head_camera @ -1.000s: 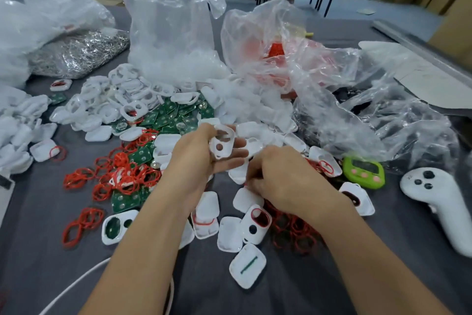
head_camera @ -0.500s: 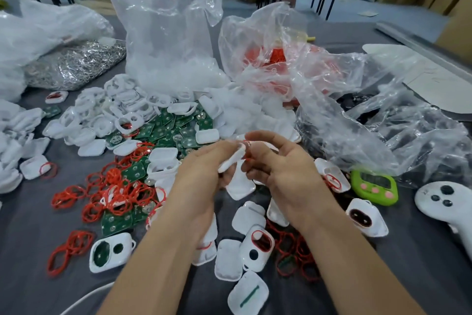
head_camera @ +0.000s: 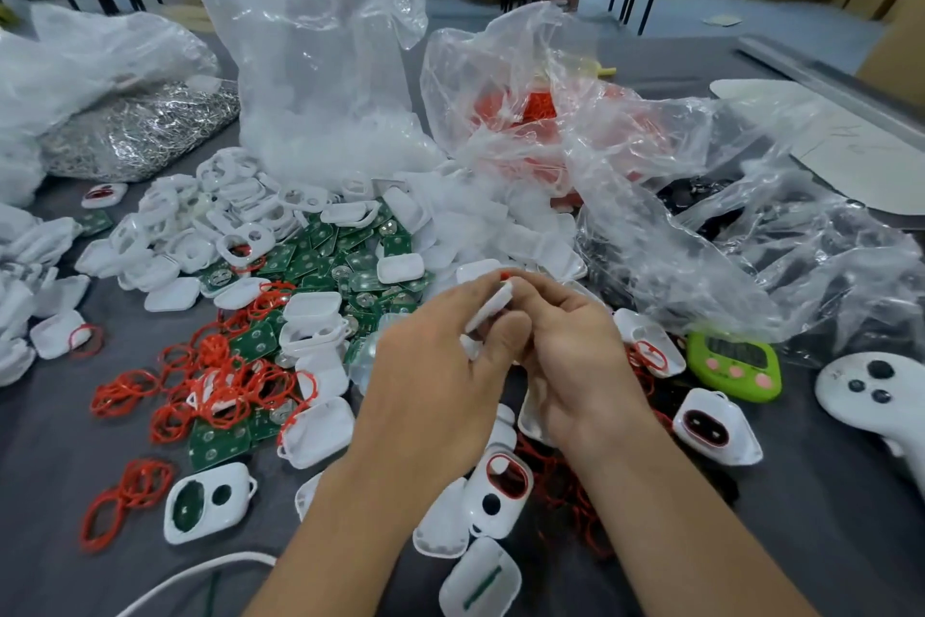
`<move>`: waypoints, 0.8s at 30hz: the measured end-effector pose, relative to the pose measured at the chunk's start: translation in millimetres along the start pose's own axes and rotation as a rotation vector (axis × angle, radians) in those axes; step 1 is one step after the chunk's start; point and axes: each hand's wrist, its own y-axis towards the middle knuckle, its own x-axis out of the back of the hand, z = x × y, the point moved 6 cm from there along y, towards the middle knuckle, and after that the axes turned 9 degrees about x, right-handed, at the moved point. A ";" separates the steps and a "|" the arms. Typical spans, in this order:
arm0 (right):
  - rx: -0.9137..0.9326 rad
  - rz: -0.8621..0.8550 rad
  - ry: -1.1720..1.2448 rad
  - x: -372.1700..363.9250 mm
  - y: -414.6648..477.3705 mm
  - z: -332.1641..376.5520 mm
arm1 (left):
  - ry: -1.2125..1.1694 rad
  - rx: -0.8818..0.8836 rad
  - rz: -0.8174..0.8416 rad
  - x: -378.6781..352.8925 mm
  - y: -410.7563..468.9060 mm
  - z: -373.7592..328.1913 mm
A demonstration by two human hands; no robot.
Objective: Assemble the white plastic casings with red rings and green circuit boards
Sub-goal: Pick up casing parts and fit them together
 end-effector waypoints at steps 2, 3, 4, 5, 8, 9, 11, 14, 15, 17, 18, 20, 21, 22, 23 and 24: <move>0.043 -0.007 0.009 3.5 3.1 5.2 | -0.069 0.050 0.019 1.2 2.7 3.1; 0.075 -0.006 0.006 4.7 4.3 8.7 | -0.185 0.120 0.004 3.1 5.4 6.3; 0.112 -0.007 -0.012 5.9 5.0 12.2 | -0.346 0.224 -0.012 5.0 8.0 11.2; 0.160 -0.008 -0.051 7.5 5.4 16.1 | -0.518 0.339 -0.015 5.7 9.8 15.3; 0.411 0.004 -0.381 10.7 2.6 30.2 | -0.788 0.536 0.014 2.0 12.3 22.8; 0.505 0.018 -0.521 8.6 -0.7 34.0 | -0.796 0.552 0.038 -0.4 12.3 24.5; 0.666 0.057 -0.728 0.9 -9.7 37.9 | -0.825 0.569 0.092 -6.8 12.1 26.9; 0.800 0.090 -0.878 -7.9 -19.8 36.7 | -0.911 0.574 0.174 -13.8 12.6 26.8; 0.808 0.091 -0.888 -8.9 -20.7 35.5 | -0.933 0.575 0.193 -14.8 12.9 26.5; 0.811 0.076 -0.902 -9.6 -21.2 34.6 | -0.951 0.573 0.218 -15.6 13.1 26.3; 0.800 0.068 -0.892 -9.2 -20.5 34.9 | -0.956 0.571 0.223 -15.8 13.0 25.6; 0.758 0.052 -0.828 -5.4 -16.6 36.4 | -0.950 0.578 0.195 -15.3 13.0 26.0; 0.739 0.039 -0.803 -2.1 -13.8 37.5 | -0.930 0.586 0.162 -14.0 13.3 27.7; 0.720 0.027 -0.799 1.4 -10.7 38.5 | -0.907 0.592 0.128 -12.6 13.7 30.0; 0.707 0.022 -0.814 4.1 -8.2 39.1 | -0.890 0.594 0.102 -11.5 14.0 32.1; 0.705 0.023 -0.840 5.1 -6.8 39.4 | -0.878 0.591 0.089 -10.9 14.2 33.5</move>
